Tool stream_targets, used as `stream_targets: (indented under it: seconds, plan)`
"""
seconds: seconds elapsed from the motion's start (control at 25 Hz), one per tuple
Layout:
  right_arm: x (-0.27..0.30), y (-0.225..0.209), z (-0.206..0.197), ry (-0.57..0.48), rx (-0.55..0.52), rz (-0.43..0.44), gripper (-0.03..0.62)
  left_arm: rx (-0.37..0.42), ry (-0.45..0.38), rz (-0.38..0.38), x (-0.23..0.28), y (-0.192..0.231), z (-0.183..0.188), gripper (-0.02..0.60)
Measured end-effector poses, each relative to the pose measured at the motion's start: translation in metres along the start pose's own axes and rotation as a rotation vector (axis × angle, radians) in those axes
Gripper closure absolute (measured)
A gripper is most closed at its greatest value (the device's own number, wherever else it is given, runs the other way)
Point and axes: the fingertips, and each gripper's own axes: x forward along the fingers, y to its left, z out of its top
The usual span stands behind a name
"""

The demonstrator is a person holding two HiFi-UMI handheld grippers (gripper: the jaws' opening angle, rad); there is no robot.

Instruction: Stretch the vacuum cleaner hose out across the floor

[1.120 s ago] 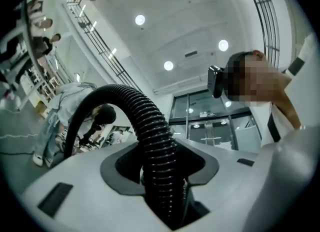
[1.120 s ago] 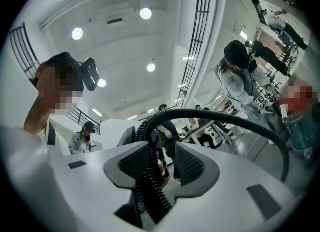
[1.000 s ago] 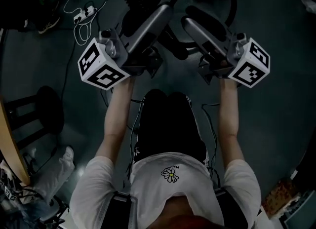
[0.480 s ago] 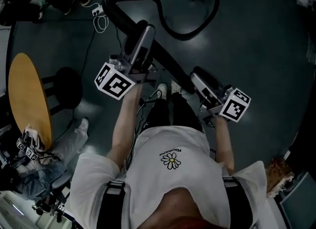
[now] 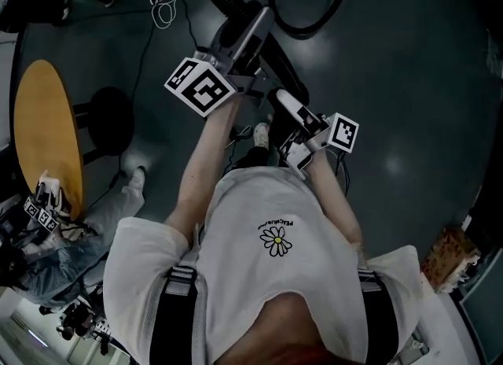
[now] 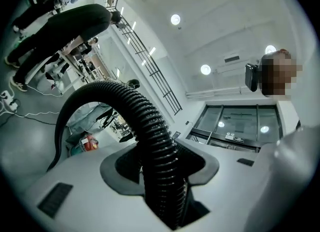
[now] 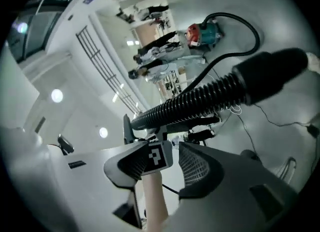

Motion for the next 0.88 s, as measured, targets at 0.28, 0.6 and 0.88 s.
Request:
stream_targets:
  seconds: [0.28, 0.6, 0.88]
  plan:
    - [-0.012, -0.024, 0.035, -0.309, 0.187, 0.077, 0.414, 0.046, 0.021, -0.020, 0.002, -0.008, 0.002, 0.397]
    - [0.004, -0.011, 0.074, -0.462, 0.374, 0.302, 0.414, 0.086, 0.056, -0.038, 0.011, -0.016, -0.003, 0.397]
    - [-0.008, -0.005, 0.097, -0.545, 0.415, 0.330, 0.395, 0.072, 0.101, -0.030, 0.006, -0.011, -0.030, 0.397]
